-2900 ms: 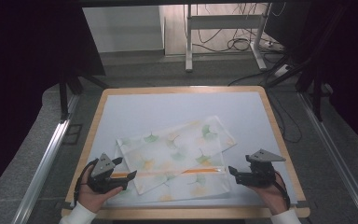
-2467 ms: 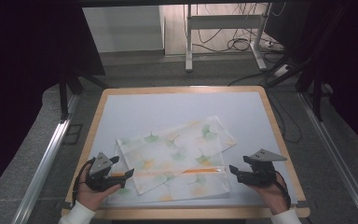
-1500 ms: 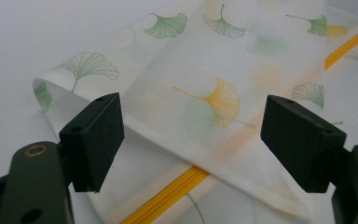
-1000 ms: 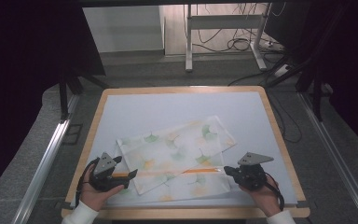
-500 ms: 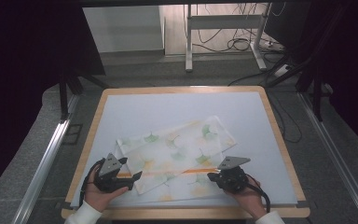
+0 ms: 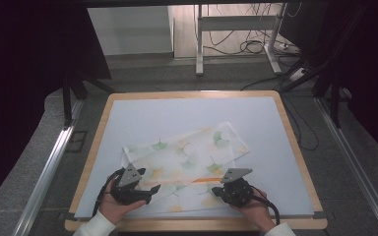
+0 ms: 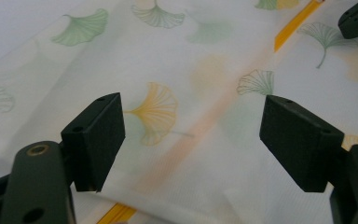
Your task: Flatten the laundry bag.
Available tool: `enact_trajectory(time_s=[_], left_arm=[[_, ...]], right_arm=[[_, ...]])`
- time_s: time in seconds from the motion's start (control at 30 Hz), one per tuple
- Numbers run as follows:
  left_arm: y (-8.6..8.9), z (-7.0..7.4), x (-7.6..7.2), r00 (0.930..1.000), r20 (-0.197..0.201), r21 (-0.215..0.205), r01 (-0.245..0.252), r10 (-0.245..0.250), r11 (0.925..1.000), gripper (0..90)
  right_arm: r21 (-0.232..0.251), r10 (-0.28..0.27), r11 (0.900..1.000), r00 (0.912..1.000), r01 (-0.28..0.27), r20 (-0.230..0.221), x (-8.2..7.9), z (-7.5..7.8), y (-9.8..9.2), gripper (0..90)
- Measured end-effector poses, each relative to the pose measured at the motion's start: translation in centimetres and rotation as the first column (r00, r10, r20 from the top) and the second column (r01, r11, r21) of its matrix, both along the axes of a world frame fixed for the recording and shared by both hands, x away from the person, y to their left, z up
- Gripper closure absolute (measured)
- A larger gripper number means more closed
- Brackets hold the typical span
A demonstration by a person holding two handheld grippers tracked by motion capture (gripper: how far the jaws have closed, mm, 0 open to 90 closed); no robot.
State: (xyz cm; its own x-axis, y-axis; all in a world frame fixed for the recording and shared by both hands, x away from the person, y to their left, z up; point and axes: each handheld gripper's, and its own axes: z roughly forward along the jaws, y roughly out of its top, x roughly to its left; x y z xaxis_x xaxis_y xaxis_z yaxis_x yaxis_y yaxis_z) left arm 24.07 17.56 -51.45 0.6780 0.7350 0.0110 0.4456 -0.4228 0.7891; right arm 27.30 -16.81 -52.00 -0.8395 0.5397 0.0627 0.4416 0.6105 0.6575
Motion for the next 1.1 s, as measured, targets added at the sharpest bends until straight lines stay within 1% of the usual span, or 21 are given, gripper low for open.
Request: enact_trajectory(time_s=[0.1, 0.17, 0.2, 0.27, 0.37, 0.47, 0.53, 0.6, 0.73, 0.77, 0.87, 0.97, 1.0, 1.03, 1.07, 1.1], left_arm=[[-0.6, -0.1, 0.0, 0.9999, -0.004, 0.010, 0.012, -0.012, 0.9999, 21.9], [-1.2, -0.2, 0.1, 0.9996, -0.009, 0.020, 0.027, -0.027, 0.9994, 22.0], [-1.7, -0.3, 0.2, 0.9990, -0.012, 0.032, 0.042, -0.042, 0.9986, 22.1], [-2.0, -0.4, 0.2, 0.9988, -0.016, 0.032, 0.046, -0.045, 0.9984, 22.0], [-2.6, -0.6, 0.4, 0.9979, -0.023, 0.053, 0.062, -0.061, 0.9967, 21.9], [-2.9, -0.9, 0.5, 0.9971, -0.034, 0.070, 0.070, -0.068, 0.9951, 22.4], [-3.0, -1.0, 0.6, 0.9969, -0.039, 0.073, 0.071, -0.069, 0.9948, 22.7], [-3.1, -1.2, 0.7, 0.9959, -0.053, 0.074, 0.077, -0.073, 0.9943, 22.9], [-3.6, -1.4, 0.9, 0.9939, -0.065, 0.081, 0.094, -0.089, 0.9922, 23.2], [-3.8, -1.5, 0.9, 0.9925, -0.074, 0.090, 0.104, -0.098, 0.9904, 23.4], [-3.9, -1.6, 1.0, 0.9907, -0.087, 0.094, 0.113, -0.105, 0.9892, 25.1], [-4.1, -1.9, 1.4, 0.9889, -0.104, 0.115, 0.117, -0.105, 0.9864, 26.9], [-4.1, -1.9, 1.4, 0.9889, -0.104, 0.115, 0.117, -0.105, 0.9864, 27.3], [-4.3, -2.1, 1.5, 0.9893, -0.105, 0.134, 0.114, -0.101, 0.9844, 27.6], [-4.3, -2.1, 1.5, 0.9893, -0.105, 0.134, 0.114, -0.101, 0.9844, 27.9], [-4.3, -2.2, 1.6, 0.9871, -0.117, 0.135, 0.125, -0.110, 0.9829, 27.8]], right_arm=[[-0.014, 0.002, 1.000, 1.0000, -0.002, -0.007, 0.0, -0.2, 0.2, 89.1], [-0.011, 0.000, 1.000, 0.9999, 0.000, -0.016, 0.1, -0.2, 0.2, 89.1], [-0.006, -0.002, 1.000, 0.9997, 0.002, -0.022, 0.1, -0.2, 0.2, 89.1], [-0.002, -0.005, 1.000, 0.9995, 0.005, -0.030, 0.2, -0.3, 0.1, 89.2], [0.000, -0.005, 1.000, 0.9994, 0.005, -0.035, 0.2, -0.3, 0.0, 89.2], [0.002, -0.007, 1.000, 0.9993, 0.007, -0.038, 0.2, -0.3, 0.0, 89.1], [0.004, -0.007, 1.000, 0.9993, 0.007, -0.038, 0.3, -0.3, 0.0, 89.1], [0.005, -0.006, 1.000, 0.9993, 0.006, -0.038, 0.3, -0.3, 0.0, 89.1], [0.004, -0.006, 1.000, 0.9993, 0.006, -0.037, 0.2, -0.3, 0.0, 89.1], [0.006, -0.006, 1.000, 0.9992, 0.007, -0.038, 0.3, -0.3, -0.1, 89.1], [0.010, -0.005, 1.000, 0.9991, 0.006, -0.041, 0.3, -0.3, -0.1, 89.2], [0.012, -0.005, 1.000, 0.9991, 0.006, -0.042, 0.3, -0.3, -0.1, 89.1], [0.013, -0.006, 1.000, 0.9991, 0.006, -0.043, 0.3, -0.3, -0.1, 89.1], [0.014, -0.006, 1.000, 0.9990, 0.007, -0.044, 0.3, -0.4, -0.1, 89.2], [0.014, -0.006, 1.000, 0.9990, 0.007, -0.044, 0.3, -0.4, -0.1, 89.1], [0.014, -0.006, 1.000, 0.9990, 0.007, -0.044, 0.3, -0.4, -0.1, 89.1]])
